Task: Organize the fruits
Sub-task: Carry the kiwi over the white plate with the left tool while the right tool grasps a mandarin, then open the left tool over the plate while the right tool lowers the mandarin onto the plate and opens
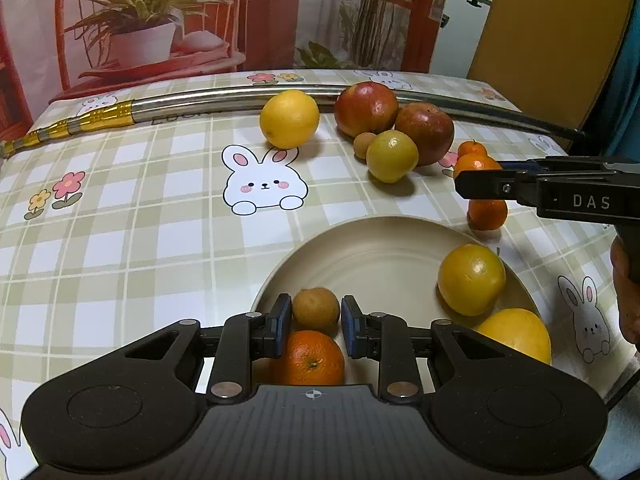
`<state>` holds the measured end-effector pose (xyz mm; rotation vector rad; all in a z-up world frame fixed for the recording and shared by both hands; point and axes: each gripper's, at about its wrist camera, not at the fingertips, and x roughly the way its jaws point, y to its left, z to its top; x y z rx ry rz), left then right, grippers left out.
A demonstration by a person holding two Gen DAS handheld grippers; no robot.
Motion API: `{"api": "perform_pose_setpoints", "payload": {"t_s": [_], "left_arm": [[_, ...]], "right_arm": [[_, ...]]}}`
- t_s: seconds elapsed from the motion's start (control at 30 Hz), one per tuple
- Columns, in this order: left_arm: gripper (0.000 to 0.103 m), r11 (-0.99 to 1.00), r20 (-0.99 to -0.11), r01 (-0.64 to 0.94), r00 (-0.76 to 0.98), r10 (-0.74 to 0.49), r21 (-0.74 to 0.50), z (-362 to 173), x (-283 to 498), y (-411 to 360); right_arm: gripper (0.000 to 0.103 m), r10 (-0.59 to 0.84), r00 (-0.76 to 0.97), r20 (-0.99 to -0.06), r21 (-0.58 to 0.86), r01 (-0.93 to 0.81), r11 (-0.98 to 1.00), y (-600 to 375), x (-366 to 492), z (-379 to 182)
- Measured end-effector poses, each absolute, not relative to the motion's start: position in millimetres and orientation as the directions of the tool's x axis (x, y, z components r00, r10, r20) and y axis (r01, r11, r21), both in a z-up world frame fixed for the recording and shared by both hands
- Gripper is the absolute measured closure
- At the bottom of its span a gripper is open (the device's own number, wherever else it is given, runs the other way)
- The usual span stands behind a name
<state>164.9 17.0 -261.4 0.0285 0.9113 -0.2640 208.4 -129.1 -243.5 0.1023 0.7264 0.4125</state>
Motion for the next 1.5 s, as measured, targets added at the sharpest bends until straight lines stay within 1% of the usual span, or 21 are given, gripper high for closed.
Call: {"api": "perform_pose_setpoints", "payload": {"t_s": [0.2, 0.37, 0.53, 0.67, 0.73, 0.9, 1.0, 1.07, 1.13, 1.2, 1.5], "left_arm": [[0.072, 0.969, -0.777, 0.211, 0.586, -0.228, -0.126, -259, 165, 23], [0.064, 0.968, -0.742, 0.191, 0.622, -0.249, -0.164, -248, 158, 33], [0.063, 0.979, -0.704, 0.148, 0.680, -0.205, -0.141, -232, 150, 42], [0.061, 0.986, -0.687, 0.122, 0.708, -0.164, -0.110, -223, 146, 47], [0.053, 0.989, -0.681, 0.110, 0.716, -0.151, -0.103, -221, 144, 50], [0.050, 0.990, -0.677, 0.089, 0.723, -0.138, -0.106, -218, 144, 56], [0.045, 0.990, -0.678, 0.080, 0.722, -0.141, -0.120, -218, 144, 60], [0.044, 0.988, -0.674, 0.077, 0.724, -0.145, -0.130, -217, 143, 61], [0.039, 0.987, -0.670, 0.075, 0.727, -0.149, -0.139, -218, 142, 64], [0.037, 0.987, -0.665, 0.068, 0.732, -0.148, -0.145, -217, 141, 65], [0.034, 0.987, -0.645, 0.054, 0.751, -0.141, -0.153, -211, 140, 65]], "right_arm": [[0.070, 0.413, 0.656, -0.632, 0.228, -0.352, 0.908, -121, 209, -241], [0.070, 0.435, 0.622, -0.651, 0.215, -0.399, 0.891, -106, 212, -240], [0.070, 0.452, 0.574, -0.682, 0.196, -0.453, 0.870, -84, 216, -241], [0.070, 0.448, 0.539, -0.713, 0.173, -0.485, 0.857, -67, 216, -244], [0.070, 0.445, 0.525, -0.726, 0.161, -0.500, 0.851, -59, 216, -246], [0.070, 0.428, 0.507, -0.748, 0.145, -0.505, 0.851, -51, 216, -249], [0.070, 0.416, 0.502, -0.758, 0.137, -0.502, 0.854, -49, 217, -250], [0.070, 0.411, 0.499, -0.763, 0.135, -0.499, 0.856, -49, 217, -252], [0.070, 0.405, 0.497, -0.767, 0.130, -0.498, 0.858, -48, 217, -253], [0.070, 0.401, 0.496, -0.771, 0.126, -0.497, 0.858, -48, 217, -254], [0.070, 0.394, 0.512, -0.763, 0.117, -0.490, 0.864, -53, 214, -250]]}}
